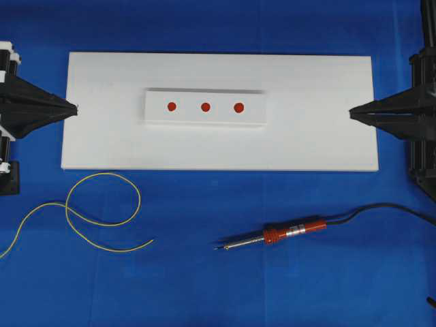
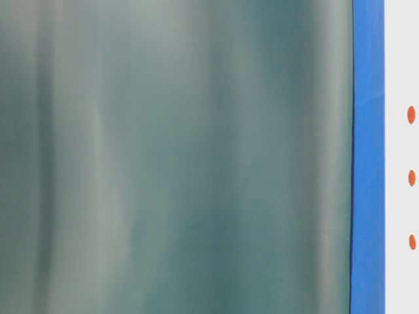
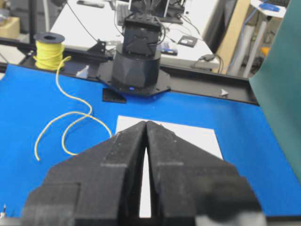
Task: Touch the tip of the soldering iron to the tip of the solder at the mark.
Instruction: 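Lower the left gripper to the yellow solder and the right to the red soldering iron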
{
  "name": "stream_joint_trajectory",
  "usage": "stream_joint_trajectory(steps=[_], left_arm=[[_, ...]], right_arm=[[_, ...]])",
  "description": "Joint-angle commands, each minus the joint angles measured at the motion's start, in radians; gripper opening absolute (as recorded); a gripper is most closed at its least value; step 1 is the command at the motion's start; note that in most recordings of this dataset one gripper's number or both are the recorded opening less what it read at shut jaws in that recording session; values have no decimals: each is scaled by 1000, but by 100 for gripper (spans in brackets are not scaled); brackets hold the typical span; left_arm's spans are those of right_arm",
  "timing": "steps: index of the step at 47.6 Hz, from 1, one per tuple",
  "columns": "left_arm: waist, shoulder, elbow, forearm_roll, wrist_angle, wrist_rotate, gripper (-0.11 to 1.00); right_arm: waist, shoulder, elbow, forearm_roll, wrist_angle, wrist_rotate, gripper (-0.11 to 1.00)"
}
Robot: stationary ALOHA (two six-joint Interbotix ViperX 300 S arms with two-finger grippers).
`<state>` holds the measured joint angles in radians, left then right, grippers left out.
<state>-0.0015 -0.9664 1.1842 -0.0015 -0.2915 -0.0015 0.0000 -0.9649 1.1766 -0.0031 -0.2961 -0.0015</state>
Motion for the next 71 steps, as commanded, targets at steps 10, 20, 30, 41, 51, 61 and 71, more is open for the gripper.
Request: stream_joint_trajectory(steps=[10,20,30,41,51,61,71], left_arm=[[-187,29,-18,2,8,-25,0],[-299,101,-5,2,2,-31,0],[-373,183,6,-3,-12,-40,17],[-420,299,48,-6,-21,-110,84],[-492,453,100,-6,-224,-204,83],[-554,655,81,-6,-351,-207,82],[-554,868,52,-8,-446,-202,81]], right_arm=[[135,48,-55,5,66,43,-6],[244,110,-52,5,64,112,-6],[324,189,-43,8,69,166,15],[344,316,-12,66,21,193,81],[370,502,46,144,-189,193,88],[434,716,55,236,-376,192,88],[480,867,49,319,-497,187,88]])
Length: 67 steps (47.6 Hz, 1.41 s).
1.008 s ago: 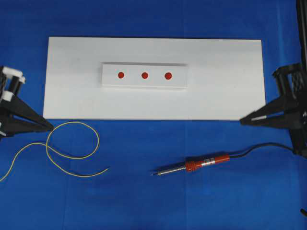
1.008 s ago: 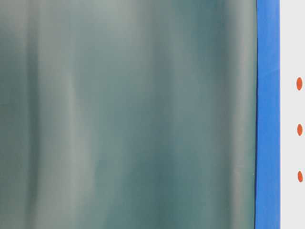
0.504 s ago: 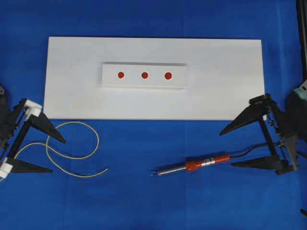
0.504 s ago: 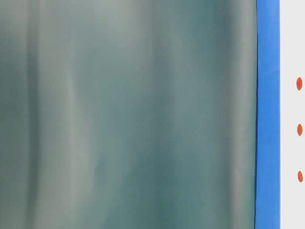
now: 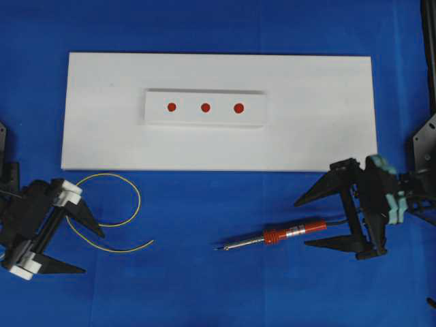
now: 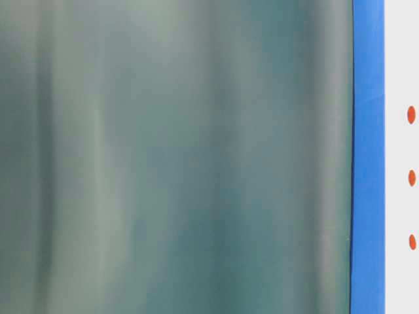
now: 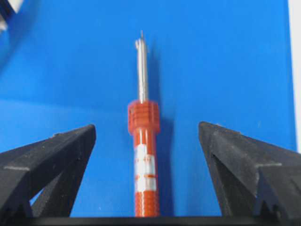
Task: Touch the tip of the soldering iron to the tip of the solder at the mark.
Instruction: 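Lower the left gripper to the yellow solder and the right to the red soldering iron, then close the left gripper on the solder and the right on the iron handle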
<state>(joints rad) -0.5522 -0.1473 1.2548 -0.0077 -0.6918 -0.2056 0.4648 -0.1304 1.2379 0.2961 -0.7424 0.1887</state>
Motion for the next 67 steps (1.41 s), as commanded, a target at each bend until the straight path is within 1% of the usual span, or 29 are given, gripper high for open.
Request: stream_joint_trajectory(steps=[1,3,8,13,18,27,32,35,37,40,43,44,46,47,50,51,52,53,62,67], left_arm=[[-3,67,-20,-5,-64,2,81],[-3,109,-25,-11,-104,2,81],[-2,178,-44,-12,-144,2,81],[-3,230,-66,-12,-141,2,80],[-3,272,-80,-14,-141,2,79],[-2,299,-83,-12,-144,2,76],[-3,299,-77,-12,-138,2,72],[-3,299,-75,-12,-126,3,68],[-3,298,-75,-12,-115,3,64],[-3,298,-75,-12,-94,3,55],[-3,298,-77,-12,-77,3,41],[-3,296,-77,-12,-69,3,37],[-3,298,-78,-12,-61,3,27],[-3,298,-80,-12,-58,3,21],[-3,298,-81,-12,-51,3,9],[-3,296,-80,-12,-49,3,6],[-3,296,-80,-12,-48,3,3],[-3,293,-80,-12,-48,3,2],[5,272,-83,-12,-35,0,2],[11,224,-89,-12,11,-6,2]], right_arm=[[20,41,-15,25,-63,-3,88],[29,63,-17,26,-86,-5,88],[49,118,-37,31,-121,-5,88],[54,166,-51,38,-138,-5,88],[54,216,-71,58,-147,-5,88],[58,287,-95,89,-150,-5,87],[66,311,-106,92,-150,-5,86],[67,322,-112,92,-150,-5,83],[67,330,-114,94,-150,-5,80],[67,344,-117,92,-150,-12,71],[67,351,-118,91,-150,-15,53],[67,351,-118,91,-150,-17,45],[67,351,-117,91,-152,-23,32],[67,350,-118,91,-152,-26,27],[67,350,-120,91,-152,-29,12],[67,348,-120,91,-152,-29,9],[67,347,-120,89,-152,-31,6],[67,345,-120,89,-152,-31,6],[67,288,-118,87,-132,-35,6],[66,222,-118,87,-71,-46,6]])
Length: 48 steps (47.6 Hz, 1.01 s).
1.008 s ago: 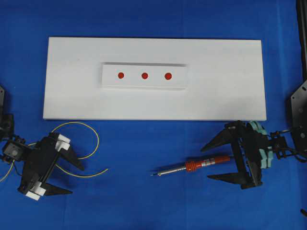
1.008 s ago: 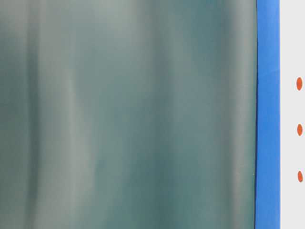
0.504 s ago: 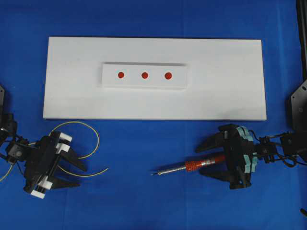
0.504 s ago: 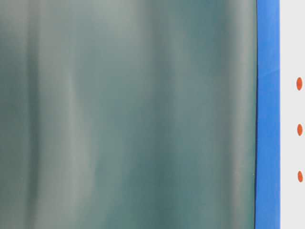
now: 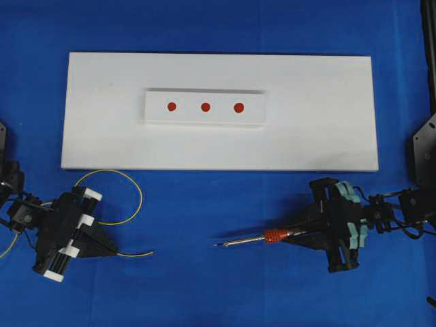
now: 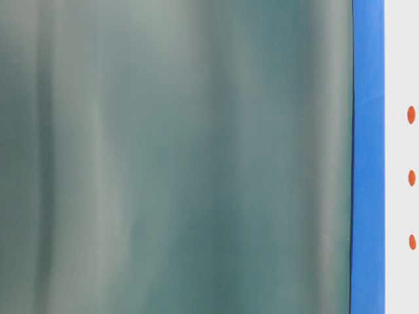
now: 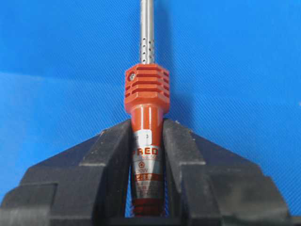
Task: Touch the tip of the soldering iron to the tip of the solder at the mark.
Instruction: 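Close the left gripper on the solder and the right on the iron handle, then lift both tools and carry them up toward the red-dot strip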
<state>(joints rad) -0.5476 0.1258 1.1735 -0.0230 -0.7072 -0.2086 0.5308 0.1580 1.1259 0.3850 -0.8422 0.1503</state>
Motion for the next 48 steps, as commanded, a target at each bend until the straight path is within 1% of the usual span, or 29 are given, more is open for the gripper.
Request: stream_joint_trajectory(steps=[1,6,13,18,22,24,27,29,32,36,42,48], left_arm=[[9,-61,-9,3,41,-6,2],[17,-138,-25,3,147,-15,2],[32,-268,-75,3,364,-17,2],[44,-374,-133,6,561,-17,2],[51,-437,-175,9,680,-17,2],[55,-468,-198,11,742,-17,2],[64,-495,-219,12,805,-17,2],[69,-508,-229,12,836,-17,2],[80,-517,-236,14,865,-17,2],[95,-517,-241,14,877,-18,2],[121,-511,-247,14,876,-17,2],[166,-502,-262,18,877,-6,2]], right_arm=[[0,-89,-8,-2,58,-14,6],[-6,-175,-23,2,183,-44,6],[-41,-304,-61,3,423,-89,6],[-89,-385,-97,2,603,-112,6],[-132,-440,-127,-2,742,-123,6],[-152,-462,-141,-5,799,-126,6],[-178,-488,-160,-14,873,-127,6],[-195,-505,-172,-25,923,-127,6],[-210,-515,-184,-40,968,-127,6],[-229,-522,-196,-61,999,-127,6],[-253,-523,-207,-80,1022,-127,6],[-308,-523,-219,-97,1068,-127,6]])
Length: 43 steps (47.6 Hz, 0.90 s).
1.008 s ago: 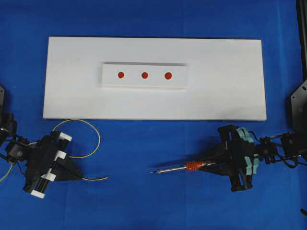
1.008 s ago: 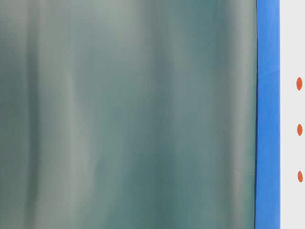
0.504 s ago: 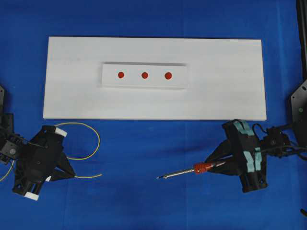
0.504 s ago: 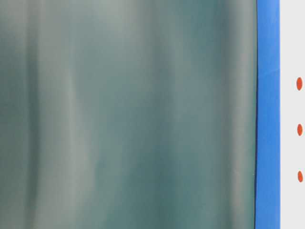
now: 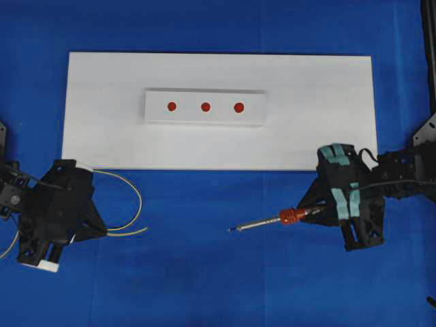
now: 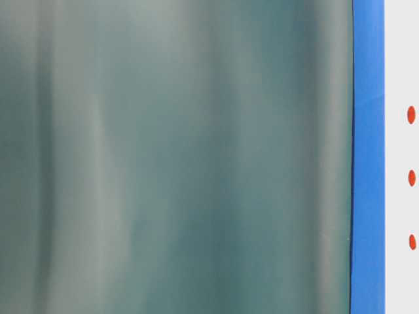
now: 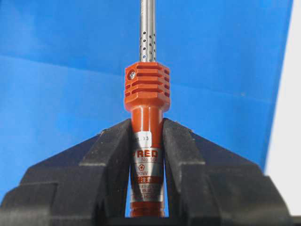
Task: Touch the tip of the soldering iron to the tip of the solder at the mark.
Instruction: 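Lift both tools and carry them up toward the red-dot strip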
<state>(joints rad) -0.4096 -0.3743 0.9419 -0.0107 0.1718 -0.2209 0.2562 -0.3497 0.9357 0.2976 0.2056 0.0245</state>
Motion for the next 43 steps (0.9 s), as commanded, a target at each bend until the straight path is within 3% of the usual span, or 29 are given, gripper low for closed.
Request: stream_joint_trajectory(steps=[1,17,22,31,43], left_arm=[[37,2,-34,8,-3,8,2],[279,74,-123,15,25,29,2],[348,94,-146,15,51,77,2],[460,110,-166,14,106,143,2],[543,112,-167,14,120,202,2]], right_arm=[[-46,-15,-32,-14,28,-2,6],[-275,-14,-66,-135,110,0,6],[-330,-14,-69,-169,110,0,6],[-420,-9,-80,-204,112,0,6],[-488,20,-104,-236,129,0,6]])
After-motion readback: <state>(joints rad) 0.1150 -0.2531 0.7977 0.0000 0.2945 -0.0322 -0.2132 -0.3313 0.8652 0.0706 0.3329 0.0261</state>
